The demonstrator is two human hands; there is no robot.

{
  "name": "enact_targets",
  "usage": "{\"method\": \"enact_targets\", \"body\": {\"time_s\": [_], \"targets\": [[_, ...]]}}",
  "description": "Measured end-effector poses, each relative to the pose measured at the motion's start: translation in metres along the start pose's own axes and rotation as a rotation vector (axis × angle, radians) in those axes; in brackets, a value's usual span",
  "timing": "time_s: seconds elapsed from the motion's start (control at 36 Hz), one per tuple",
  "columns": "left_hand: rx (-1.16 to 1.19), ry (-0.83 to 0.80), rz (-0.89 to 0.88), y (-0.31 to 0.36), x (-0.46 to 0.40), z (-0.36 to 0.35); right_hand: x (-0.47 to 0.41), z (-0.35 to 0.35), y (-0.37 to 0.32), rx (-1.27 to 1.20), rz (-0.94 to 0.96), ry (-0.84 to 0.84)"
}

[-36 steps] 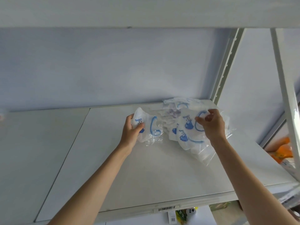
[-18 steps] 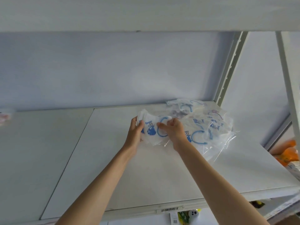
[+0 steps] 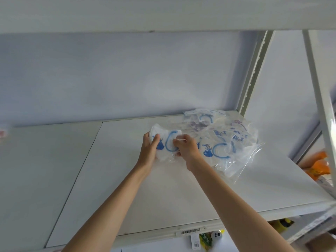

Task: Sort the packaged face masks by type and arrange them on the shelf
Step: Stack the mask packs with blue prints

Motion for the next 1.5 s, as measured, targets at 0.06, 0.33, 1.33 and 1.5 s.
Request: {"method": "enact_targets", "body": {"time_s": [0.06,0.33,1.33,1.5], "targets": [[-0.031,-0.010,-0.037,0.001,0.001,0.000,0.002,-0.002,0.002,0.004,0.022,0.020],[-0.098,0.065,-0.129,0.000,-0.005,0.020,0.004,0.095,-0.019,0.915,0.399,0.439],[0.078,0.001,0.021,0.004,0.008,0.004,0.004,0.015,-0.018,0.221,0.324,0.098],[0.004,0.033,-0.053,0.001,0.008,0.009,0.004,0.010,-0.008,0.286,0.327,0.160]]}}
Point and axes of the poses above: each hand's wrist, its own x-axis away from the middle knuckle, its own z-axis out of the back of the hand, y = z × x, the point moved 2 cm from there along -x, towards the middle knuckle, and after that the axes turned 5 degrees about -x, right-handed, at the moved point
